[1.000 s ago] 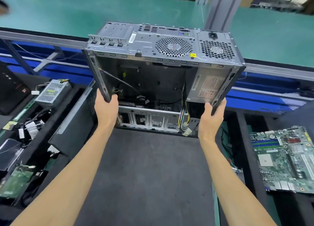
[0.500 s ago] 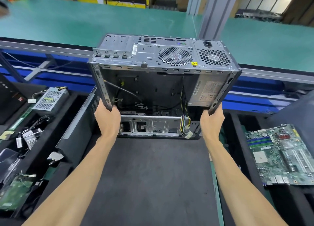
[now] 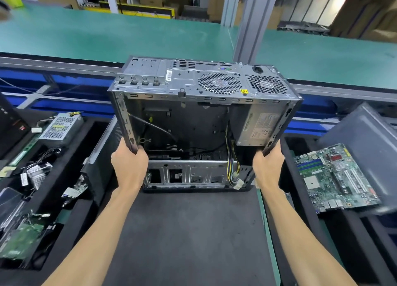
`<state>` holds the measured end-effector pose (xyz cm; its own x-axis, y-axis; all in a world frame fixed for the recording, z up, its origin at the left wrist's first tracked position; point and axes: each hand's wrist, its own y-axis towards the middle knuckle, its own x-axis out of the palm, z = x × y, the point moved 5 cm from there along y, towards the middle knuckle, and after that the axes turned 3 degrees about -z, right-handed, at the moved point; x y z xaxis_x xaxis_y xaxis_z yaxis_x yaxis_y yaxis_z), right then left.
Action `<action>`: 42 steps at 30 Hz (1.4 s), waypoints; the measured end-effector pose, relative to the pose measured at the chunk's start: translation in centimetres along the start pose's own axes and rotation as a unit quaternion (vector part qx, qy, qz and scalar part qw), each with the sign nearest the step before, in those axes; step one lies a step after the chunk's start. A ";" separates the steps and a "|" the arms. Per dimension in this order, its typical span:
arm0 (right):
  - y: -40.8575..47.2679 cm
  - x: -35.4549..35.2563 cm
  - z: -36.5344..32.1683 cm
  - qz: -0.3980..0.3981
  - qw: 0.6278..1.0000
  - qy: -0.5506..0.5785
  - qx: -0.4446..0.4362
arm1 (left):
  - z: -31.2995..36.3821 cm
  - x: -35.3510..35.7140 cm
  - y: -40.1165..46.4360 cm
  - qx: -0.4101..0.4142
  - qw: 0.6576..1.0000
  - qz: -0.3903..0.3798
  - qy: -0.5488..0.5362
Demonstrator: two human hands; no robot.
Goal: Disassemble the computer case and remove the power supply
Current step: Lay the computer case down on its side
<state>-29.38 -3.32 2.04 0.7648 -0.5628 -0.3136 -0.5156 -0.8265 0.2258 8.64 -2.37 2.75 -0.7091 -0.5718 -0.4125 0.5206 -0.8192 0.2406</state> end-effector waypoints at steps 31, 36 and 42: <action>-3.1 -4.0 -1.8 -0.253 0.918 -0.306 0.000 | 2.3 -2.3 -0.2 0.060 0.948 -0.188 0.250; -2.7 -2.7 -1.2 -0.272 0.903 -0.333 0.008 | -0.4 -1.4 -0.1 0.026 0.949 -0.199 0.242; -1.8 -2.2 -0.7 -0.278 0.898 -0.341 0.027 | -0.6 0.0 0.9 0.022 0.947 -0.215 0.237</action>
<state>-29.79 -0.58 2.98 0.5053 0.0754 -0.8596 -0.1596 -0.9708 -0.1789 9.37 -3.06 2.44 -0.5528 -0.1090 -0.8262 0.2049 -0.9788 -0.0080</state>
